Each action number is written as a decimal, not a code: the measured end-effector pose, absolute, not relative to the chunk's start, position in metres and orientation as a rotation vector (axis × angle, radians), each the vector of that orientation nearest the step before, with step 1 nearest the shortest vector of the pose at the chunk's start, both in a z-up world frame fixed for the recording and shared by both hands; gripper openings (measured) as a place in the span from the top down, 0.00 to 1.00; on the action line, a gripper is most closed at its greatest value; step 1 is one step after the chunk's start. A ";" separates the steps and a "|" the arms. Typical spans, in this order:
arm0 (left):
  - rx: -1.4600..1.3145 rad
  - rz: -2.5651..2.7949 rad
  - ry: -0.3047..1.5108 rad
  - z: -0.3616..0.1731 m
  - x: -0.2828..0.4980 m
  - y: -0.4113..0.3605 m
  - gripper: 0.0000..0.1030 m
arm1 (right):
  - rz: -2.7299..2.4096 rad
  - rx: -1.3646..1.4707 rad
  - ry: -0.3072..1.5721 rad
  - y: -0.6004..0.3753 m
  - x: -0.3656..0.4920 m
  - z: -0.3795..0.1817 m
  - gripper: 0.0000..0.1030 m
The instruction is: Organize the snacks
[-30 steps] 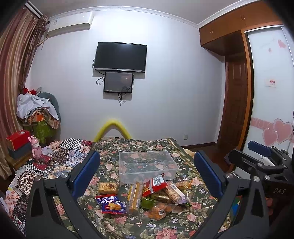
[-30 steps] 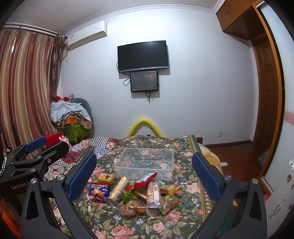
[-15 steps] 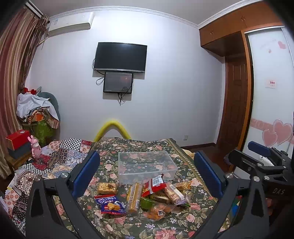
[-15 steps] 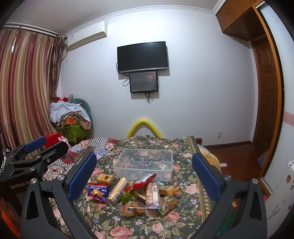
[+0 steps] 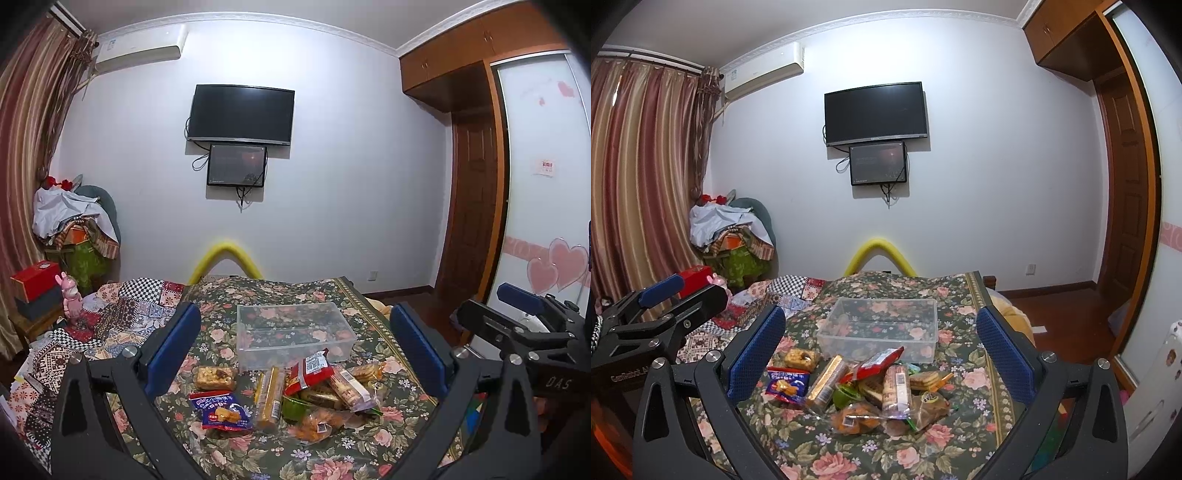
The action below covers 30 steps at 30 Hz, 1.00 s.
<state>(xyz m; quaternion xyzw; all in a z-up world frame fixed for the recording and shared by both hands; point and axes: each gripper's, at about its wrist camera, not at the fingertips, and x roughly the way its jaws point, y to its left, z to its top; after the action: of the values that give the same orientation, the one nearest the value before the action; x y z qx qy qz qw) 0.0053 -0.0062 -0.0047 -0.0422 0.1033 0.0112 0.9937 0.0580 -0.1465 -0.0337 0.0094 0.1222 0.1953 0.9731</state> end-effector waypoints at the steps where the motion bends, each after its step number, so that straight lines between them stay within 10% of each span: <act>1: -0.084 0.022 0.208 -0.005 0.006 -0.006 0.00 | 0.395 0.019 0.247 -0.147 0.058 -0.034 0.00; 30: -0.130 0.116 0.456 -0.096 0.082 0.048 0.00 | 0.374 0.019 0.485 -0.145 0.132 -0.109 0.00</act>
<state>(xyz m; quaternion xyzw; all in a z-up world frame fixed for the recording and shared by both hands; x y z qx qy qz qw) 0.0821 0.0483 -0.0957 -0.0645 0.2259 0.0576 0.9703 0.1318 -0.1449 -0.1085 0.0094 0.2388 0.1840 0.9534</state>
